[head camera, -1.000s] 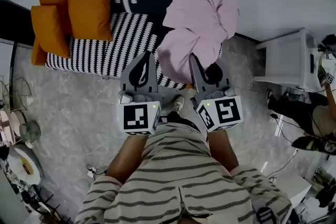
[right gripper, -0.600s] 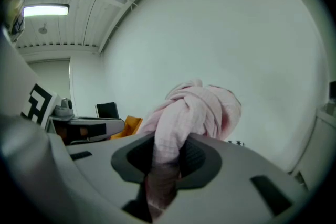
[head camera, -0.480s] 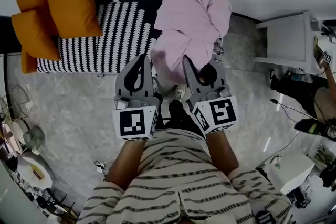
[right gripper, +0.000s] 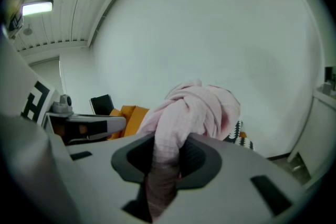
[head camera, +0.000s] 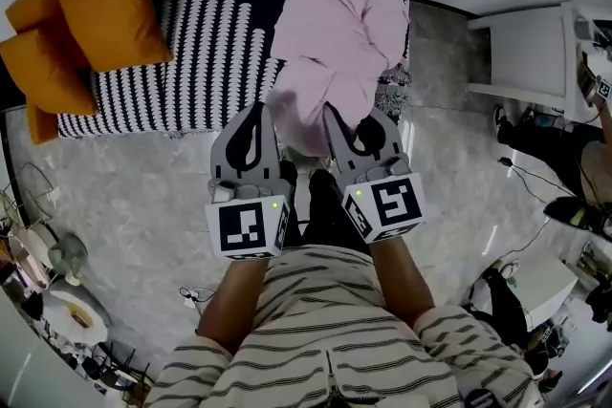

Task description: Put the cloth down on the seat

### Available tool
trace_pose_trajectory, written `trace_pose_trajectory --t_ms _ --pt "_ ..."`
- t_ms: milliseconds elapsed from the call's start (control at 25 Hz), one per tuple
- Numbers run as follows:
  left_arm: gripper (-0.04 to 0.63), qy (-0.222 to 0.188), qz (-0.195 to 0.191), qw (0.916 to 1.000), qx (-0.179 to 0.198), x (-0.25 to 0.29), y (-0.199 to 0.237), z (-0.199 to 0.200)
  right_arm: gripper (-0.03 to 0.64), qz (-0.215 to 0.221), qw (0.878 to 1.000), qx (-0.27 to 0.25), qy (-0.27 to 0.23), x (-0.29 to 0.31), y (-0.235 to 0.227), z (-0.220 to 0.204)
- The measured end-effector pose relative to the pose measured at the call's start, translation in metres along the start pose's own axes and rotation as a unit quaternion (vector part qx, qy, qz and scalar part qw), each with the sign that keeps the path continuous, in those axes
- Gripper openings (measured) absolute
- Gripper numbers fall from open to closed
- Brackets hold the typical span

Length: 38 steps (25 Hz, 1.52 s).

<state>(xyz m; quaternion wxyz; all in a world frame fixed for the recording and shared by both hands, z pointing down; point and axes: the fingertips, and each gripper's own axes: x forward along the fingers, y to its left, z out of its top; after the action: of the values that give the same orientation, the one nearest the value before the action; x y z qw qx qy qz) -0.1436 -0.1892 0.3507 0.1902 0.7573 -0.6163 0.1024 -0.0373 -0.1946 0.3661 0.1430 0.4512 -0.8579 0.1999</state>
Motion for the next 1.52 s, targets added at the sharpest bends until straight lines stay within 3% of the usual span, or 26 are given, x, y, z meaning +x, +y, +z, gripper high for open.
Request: trace_pose_trajectory --t_ms 320,1240,1520 --pt "0.005 0.019 0.000 0.9998 -0.005 0.005 -0.009 -0.024 0.101 0.000 1.000 0.014 0.015 0.004 -0.008 -0.021" --pt "0.005 0.078 0.016 0.9959 -0.043 0.030 0.025 -0.125 0.101 0.006 0.996 0.017 0.086 0.054 -0.014 -0.124" --pt "0.005 0.085 0.015 0.9956 -0.035 0.037 0.033 -0.146 0.101 0.006 0.995 0.014 0.097 0.068 -0.014 -0.148"
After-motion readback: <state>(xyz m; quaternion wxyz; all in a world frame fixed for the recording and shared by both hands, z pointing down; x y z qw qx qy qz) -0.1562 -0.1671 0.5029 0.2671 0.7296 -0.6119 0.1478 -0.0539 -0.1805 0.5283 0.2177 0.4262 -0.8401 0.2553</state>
